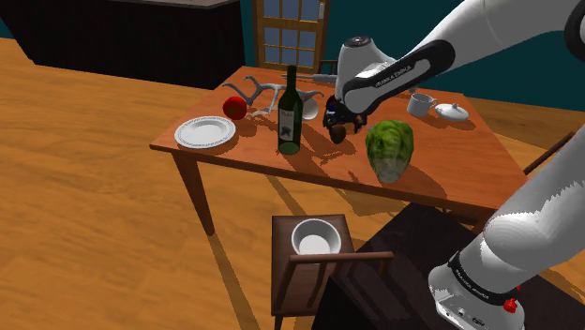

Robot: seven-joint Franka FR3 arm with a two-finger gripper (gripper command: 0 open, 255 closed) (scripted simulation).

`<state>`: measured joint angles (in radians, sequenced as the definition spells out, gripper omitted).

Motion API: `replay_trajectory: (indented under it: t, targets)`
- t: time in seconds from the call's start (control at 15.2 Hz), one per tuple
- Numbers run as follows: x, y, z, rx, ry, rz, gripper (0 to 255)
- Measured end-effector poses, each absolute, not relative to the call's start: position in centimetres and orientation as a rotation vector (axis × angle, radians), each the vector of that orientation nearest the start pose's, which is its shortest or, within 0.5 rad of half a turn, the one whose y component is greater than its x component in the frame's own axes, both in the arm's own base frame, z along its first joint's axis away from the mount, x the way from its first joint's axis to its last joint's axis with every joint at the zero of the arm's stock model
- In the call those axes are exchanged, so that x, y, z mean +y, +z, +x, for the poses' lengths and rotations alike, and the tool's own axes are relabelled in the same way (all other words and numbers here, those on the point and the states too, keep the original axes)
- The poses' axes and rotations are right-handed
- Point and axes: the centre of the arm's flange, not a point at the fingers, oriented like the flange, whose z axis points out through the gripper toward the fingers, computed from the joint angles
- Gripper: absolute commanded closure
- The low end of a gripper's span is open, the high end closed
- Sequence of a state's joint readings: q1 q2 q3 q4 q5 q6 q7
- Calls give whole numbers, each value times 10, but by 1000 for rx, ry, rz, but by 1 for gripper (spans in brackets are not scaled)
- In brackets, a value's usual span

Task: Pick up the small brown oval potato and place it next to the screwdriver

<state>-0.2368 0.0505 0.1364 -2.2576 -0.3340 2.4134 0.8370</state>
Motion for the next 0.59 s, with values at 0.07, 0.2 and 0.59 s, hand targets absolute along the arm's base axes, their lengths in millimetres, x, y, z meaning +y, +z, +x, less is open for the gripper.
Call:
replay_trajectory:
  t: [0.07,0.2,0.59]
  targets:
    - [-58,343,546,1173,-319,-3085,0]
    - [-73,330,562,1263,-357,-3046,0]
    - [-95,298,581,1352,-395,-3003,0]
